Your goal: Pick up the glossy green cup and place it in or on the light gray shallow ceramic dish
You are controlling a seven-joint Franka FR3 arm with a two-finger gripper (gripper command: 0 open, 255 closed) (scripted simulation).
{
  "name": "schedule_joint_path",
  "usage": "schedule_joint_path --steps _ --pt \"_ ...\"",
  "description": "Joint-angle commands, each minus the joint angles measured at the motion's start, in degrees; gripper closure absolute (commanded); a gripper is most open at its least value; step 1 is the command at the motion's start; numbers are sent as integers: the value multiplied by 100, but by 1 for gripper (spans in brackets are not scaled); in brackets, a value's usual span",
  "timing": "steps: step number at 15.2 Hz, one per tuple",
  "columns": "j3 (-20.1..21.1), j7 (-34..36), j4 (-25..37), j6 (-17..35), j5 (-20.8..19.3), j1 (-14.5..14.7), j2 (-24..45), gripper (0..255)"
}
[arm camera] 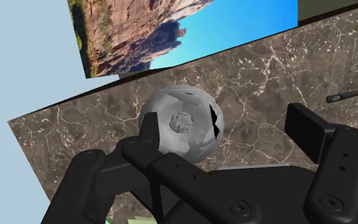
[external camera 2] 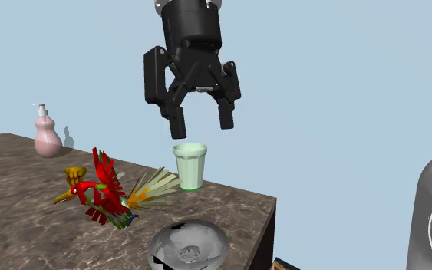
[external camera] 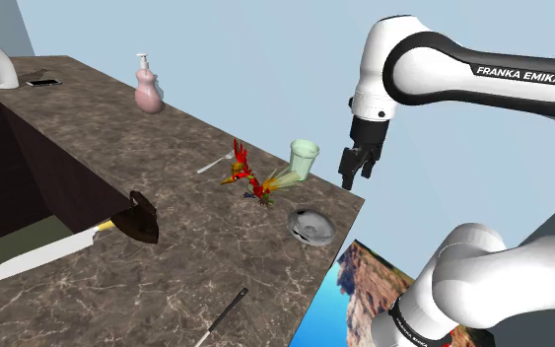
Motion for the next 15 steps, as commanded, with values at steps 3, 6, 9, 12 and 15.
schedule_joint_path --steps 3,6,9,12,15 --pt "-101 -182 35 325 -178 -50 310 0" --pt "-246 -433 143 800 -421 -123 808 0" --pt "-381 -663 317 1251 -634 -191 1338 0" --pt "-505 -875 558 1669 -816 -254 1892 0" --pt "-617 -1075 862 2046 -967 -309 2461 0"
